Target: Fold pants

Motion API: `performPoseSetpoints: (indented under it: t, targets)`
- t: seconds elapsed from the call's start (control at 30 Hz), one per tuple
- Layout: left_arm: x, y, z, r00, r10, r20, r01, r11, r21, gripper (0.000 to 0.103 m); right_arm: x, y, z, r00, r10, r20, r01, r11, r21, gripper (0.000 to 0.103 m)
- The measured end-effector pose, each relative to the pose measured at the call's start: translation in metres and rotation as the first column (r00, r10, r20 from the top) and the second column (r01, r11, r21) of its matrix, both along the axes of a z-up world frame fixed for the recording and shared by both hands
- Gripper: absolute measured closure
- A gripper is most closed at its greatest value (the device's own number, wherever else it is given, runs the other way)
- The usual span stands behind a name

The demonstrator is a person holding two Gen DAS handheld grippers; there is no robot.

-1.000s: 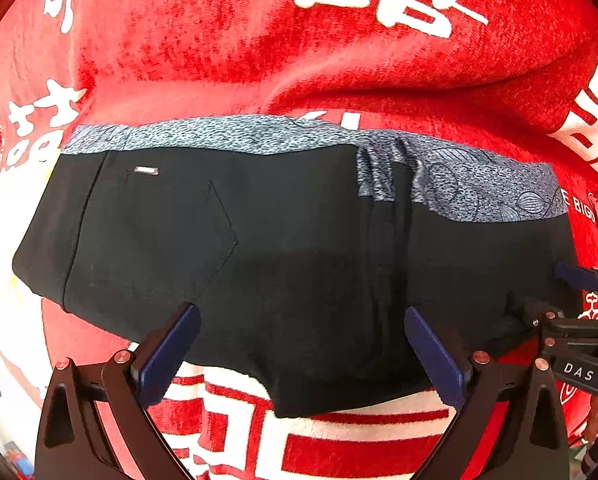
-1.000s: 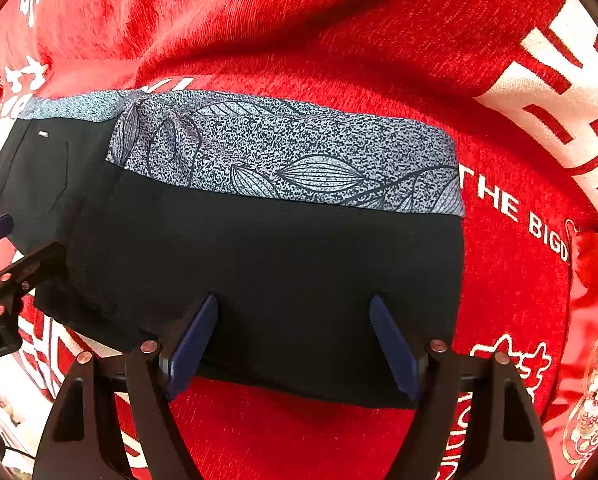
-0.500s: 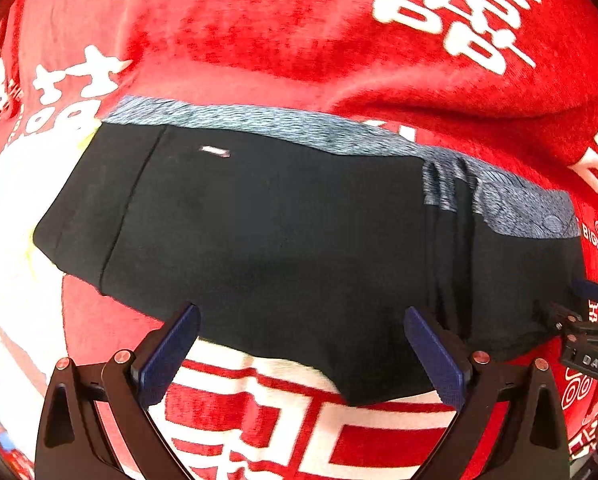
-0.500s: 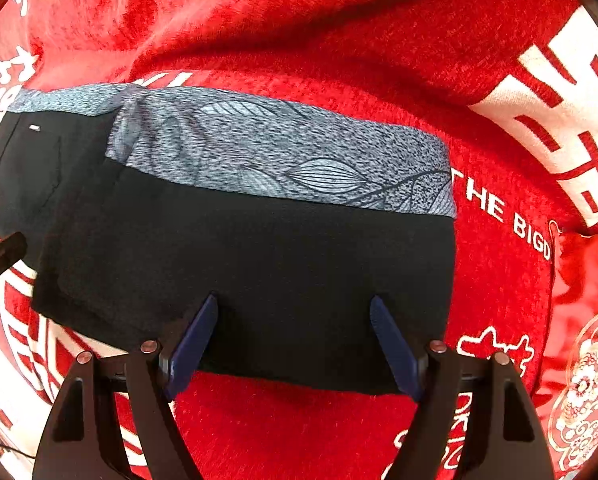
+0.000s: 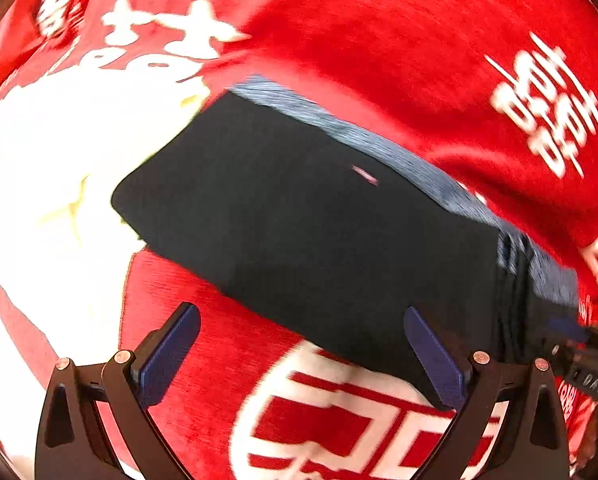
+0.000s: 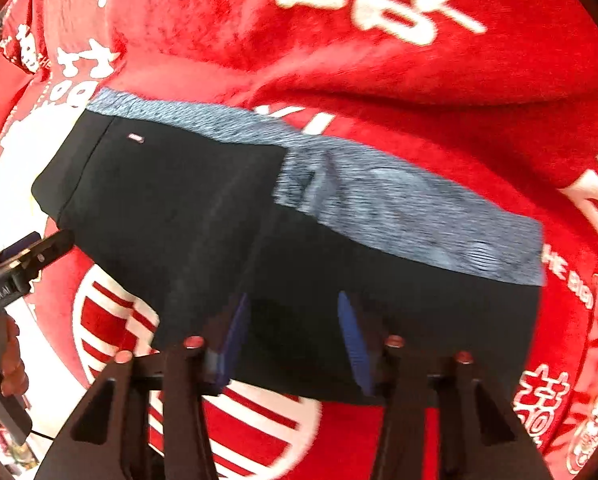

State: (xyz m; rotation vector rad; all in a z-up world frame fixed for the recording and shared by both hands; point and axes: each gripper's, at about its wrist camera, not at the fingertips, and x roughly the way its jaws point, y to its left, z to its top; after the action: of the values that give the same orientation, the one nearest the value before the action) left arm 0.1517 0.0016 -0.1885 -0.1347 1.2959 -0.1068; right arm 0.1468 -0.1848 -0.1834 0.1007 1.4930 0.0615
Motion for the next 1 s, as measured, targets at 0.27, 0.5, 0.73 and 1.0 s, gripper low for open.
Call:
performPoseSetpoints:
  t: [0.27,0.5,0.73,1.0]
  targets:
    - [0.007,0.059,-0.025,0.984,0.175,-0.014,-0.175,0.973,-0.150,0.001,-0.015,0.033,-0.035,0.992,0.126,-0.016,-0.126,0.989,-0.070,0.046]
    - [0.010,0.084,-0.044,0.973,0.230,-0.027,-0.222,0.894,-0.390,0.001,-0.016,0.043,-0.038,0.988,0.153,-0.003,-0.152,0.984,-0.093,0.040]
    - [0.026,0.073,-0.044,0.978,0.210,-0.011,-0.190,0.859,-0.475,0.001,-0.018,0.042,-0.037,0.991,0.133,0.011,-0.132,0.988,-0.083,0.039]
    - [0.042,0.032,-0.047,0.985,0.172,0.032,-0.155,0.942,-0.298,0.003,-0.016,0.033,-0.033,0.992,0.127,0.010,-0.126,0.989,-0.075,0.039]
